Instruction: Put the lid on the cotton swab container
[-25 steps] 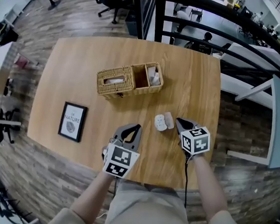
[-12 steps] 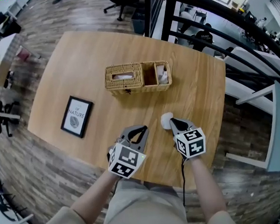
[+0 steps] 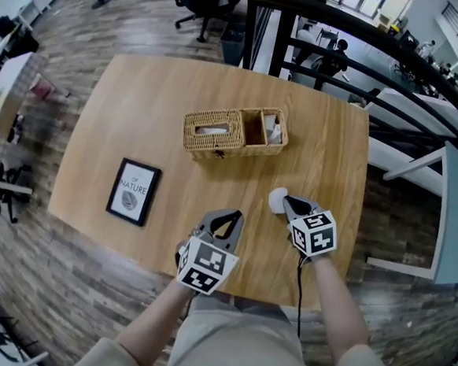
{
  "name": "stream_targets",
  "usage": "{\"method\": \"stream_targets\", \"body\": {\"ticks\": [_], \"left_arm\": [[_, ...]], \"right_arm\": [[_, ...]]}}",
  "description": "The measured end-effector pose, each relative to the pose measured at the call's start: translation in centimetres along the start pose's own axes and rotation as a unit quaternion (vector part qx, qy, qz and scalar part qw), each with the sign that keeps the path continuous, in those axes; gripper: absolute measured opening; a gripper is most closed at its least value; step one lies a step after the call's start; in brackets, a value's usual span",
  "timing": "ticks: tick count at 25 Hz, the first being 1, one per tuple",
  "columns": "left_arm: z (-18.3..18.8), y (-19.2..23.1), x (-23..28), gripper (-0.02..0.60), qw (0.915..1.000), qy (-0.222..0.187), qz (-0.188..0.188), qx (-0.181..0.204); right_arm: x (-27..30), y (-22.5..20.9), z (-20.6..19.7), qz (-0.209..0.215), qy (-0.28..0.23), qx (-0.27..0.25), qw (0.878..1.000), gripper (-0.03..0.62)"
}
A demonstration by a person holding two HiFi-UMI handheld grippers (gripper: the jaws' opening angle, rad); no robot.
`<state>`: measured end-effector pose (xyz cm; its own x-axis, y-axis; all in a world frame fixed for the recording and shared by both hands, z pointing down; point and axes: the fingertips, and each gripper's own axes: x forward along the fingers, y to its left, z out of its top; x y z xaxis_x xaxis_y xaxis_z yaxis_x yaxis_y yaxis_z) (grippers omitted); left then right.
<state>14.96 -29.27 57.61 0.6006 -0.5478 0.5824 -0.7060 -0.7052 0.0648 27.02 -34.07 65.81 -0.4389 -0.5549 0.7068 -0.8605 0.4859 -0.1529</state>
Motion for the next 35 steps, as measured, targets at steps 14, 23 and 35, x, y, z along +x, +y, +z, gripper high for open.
{"method": "stream_targets", "body": {"ticks": [14,23,35], "left_arm": [[9.8,1.1,-7.8,0.023,0.9929,-0.097,0.028,0.063],[13.8,-0.7,-12.7,0.023,0.9832,-0.153,0.025,0.096],[15.2,-2.5,-16.3,0.023,0.9756,-0.188,0.013,0.112]], "right_arm": [[-17.2,5.6,10.3,-0.025,-0.177,0.008,0.984,0.028],[-25.8,10.0,13.3,-0.044,-0.268,-0.009,0.962,0.026],[-30.8,11.8,13.9,-0.076,-0.323,-0.01,0.943,0.025]]}}
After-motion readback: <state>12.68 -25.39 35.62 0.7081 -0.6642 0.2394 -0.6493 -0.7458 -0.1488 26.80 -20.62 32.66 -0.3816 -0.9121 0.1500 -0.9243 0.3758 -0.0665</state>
